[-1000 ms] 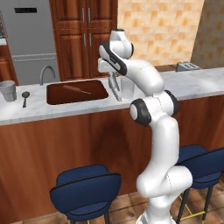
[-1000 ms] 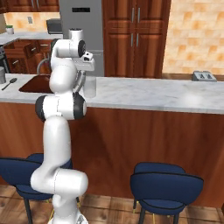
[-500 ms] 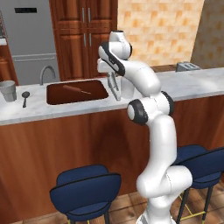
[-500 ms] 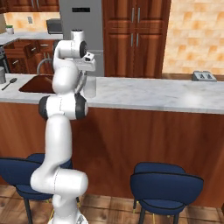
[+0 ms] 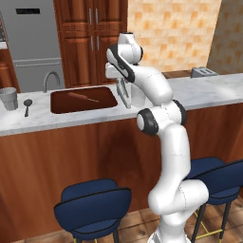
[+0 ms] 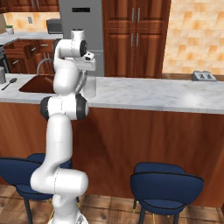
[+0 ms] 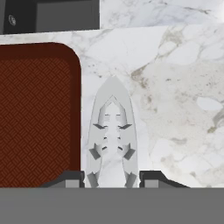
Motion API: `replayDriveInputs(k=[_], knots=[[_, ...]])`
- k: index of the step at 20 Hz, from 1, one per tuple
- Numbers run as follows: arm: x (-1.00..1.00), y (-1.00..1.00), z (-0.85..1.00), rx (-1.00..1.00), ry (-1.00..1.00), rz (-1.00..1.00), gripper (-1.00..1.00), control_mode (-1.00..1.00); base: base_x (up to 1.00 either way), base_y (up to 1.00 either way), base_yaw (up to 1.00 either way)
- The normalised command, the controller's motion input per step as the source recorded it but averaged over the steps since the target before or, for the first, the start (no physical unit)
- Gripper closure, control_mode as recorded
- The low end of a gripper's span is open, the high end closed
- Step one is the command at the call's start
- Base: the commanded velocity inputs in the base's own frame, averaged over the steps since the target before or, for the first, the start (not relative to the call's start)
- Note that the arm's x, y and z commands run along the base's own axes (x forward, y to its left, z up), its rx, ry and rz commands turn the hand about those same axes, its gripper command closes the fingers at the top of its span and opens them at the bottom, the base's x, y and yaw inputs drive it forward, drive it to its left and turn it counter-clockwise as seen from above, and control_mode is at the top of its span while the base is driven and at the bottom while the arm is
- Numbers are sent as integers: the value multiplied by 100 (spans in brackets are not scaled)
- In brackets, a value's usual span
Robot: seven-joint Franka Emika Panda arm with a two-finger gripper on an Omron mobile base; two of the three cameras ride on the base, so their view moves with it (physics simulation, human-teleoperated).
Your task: Take the tongs from the drawer on the right and place them on the dining counter next to the tray containing the hot dog.
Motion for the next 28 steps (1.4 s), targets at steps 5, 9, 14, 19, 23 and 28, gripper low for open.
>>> replayDriveInputs(k=[5, 9, 14, 19, 23, 28], knots=[[0, 0, 0, 0, 0, 0, -100, -100, 0, 0, 0], [0, 0, 0, 0, 0, 0, -100, -100, 0, 0, 0], [0, 0, 2, 0, -8, 0, -100, -100, 0, 0, 0], [-82, -31, 7, 2, -37, 5, -100, -100, 0, 0, 0], [-100, -91, -24, 0, -37, 6, -100, -100, 0, 0, 0], [-100, -100, -91, 0, -30, 0, -100, -100, 0, 0, 0]])
